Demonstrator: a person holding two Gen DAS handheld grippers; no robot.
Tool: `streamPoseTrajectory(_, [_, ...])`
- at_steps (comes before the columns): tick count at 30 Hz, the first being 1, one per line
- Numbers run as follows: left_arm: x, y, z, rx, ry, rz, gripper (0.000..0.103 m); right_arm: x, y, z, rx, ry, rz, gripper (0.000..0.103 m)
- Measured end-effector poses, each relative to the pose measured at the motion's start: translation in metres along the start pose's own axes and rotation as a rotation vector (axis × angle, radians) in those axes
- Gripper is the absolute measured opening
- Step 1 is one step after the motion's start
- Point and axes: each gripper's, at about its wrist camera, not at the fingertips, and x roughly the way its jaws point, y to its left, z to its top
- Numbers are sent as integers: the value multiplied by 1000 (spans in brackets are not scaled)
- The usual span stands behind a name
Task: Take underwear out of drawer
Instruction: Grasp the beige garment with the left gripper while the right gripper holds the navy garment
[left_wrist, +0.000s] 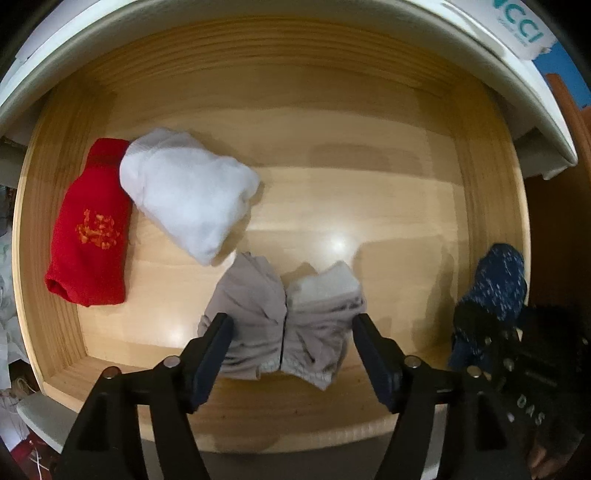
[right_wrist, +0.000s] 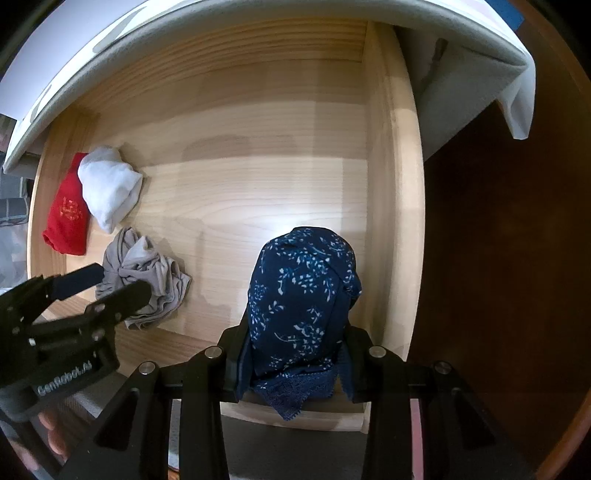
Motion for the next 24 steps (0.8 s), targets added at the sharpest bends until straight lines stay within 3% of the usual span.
streamPoseTrajectory(11, [32, -10, 7, 1, 66, 73, 81, 2, -4, -2, 7, 5, 16, 36])
streamPoseTrajectory(19, [37, -4, 14, -21, 90, 54, 81, 3, -6, -3, 11, 8, 14, 36])
streamPoseTrajectory(24, [34, 14, 15, -16, 83, 84, 78, 3, -3, -2, 9, 12, 6, 36])
